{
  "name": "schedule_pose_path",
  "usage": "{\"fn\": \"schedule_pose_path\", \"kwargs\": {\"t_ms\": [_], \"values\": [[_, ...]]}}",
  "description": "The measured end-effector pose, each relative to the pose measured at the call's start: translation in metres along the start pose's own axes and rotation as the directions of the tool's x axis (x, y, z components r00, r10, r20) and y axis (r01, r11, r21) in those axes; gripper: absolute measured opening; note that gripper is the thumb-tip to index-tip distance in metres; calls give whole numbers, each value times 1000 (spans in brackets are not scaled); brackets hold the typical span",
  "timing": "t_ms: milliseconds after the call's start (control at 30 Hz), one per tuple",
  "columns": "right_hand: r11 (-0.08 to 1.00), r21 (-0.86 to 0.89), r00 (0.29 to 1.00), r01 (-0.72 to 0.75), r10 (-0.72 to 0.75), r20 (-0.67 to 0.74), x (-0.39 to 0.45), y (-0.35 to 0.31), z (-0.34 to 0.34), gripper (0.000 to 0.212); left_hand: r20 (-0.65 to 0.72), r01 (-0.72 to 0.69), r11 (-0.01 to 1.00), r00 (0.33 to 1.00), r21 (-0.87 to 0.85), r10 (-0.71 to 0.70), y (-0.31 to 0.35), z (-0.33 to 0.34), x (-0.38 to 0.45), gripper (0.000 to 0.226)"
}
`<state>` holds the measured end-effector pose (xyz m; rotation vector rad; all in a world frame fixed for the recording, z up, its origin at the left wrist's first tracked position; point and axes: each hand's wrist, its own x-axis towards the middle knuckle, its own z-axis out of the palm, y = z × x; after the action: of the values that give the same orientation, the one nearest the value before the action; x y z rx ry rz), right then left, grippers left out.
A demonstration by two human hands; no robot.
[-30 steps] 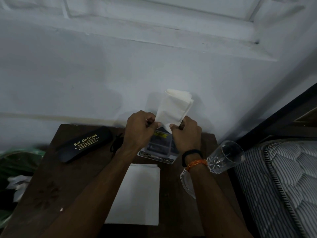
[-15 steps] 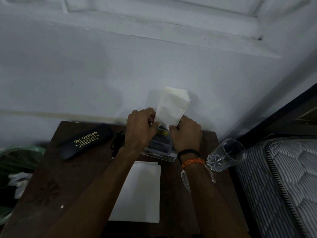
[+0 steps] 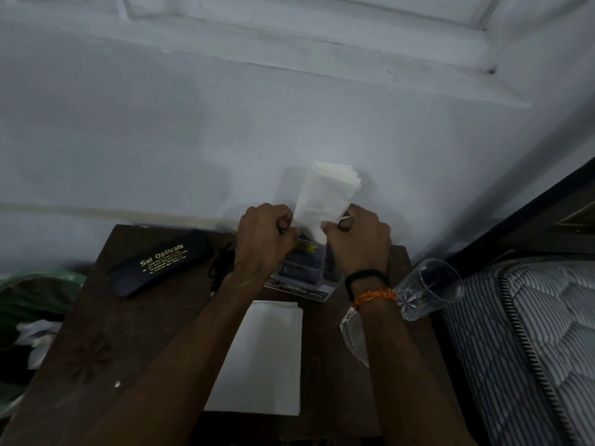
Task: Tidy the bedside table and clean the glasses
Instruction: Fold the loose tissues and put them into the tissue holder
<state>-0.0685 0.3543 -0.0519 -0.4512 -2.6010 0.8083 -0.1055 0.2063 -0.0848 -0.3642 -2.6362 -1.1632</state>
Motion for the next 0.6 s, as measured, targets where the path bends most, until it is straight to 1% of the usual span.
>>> {"fn": "schedule_pose_path", "kwargs": {"t_ms": [67,133,233,267,400,534,600], "values": [[1000,20,1000,0,0,7,1,0,-1,18,18,7,1000,1000,-12,-7,0,-1,0,23],[1000,3,999,27,-27,30,-1,0,0,16,30,22,999,999,-36,-21,0,-2,1,22],[997,-40,997,60,-58,57,-5,1,0,15,-6,28,995,1000,-94,-29,6,-7,0,32],[998,-14,997,54,-53,62,-5,1,0,17,-10,23,993,1000,-112,-24,8,-9,0,33],[981,192,999,-4,-3,38,-2,-2,-6,23,-14,-17,990,1000,-137,15,14,-13,1,24],[929,366,998,-63,62,13,-3,-6,-11,24,-30,10,986,999,-169,-15,18,-14,0,28],[918,393,998,-49,56,-7,-2,-6,-11,21,-57,21,977,998,-212,-33,19,-16,1,28]]}}
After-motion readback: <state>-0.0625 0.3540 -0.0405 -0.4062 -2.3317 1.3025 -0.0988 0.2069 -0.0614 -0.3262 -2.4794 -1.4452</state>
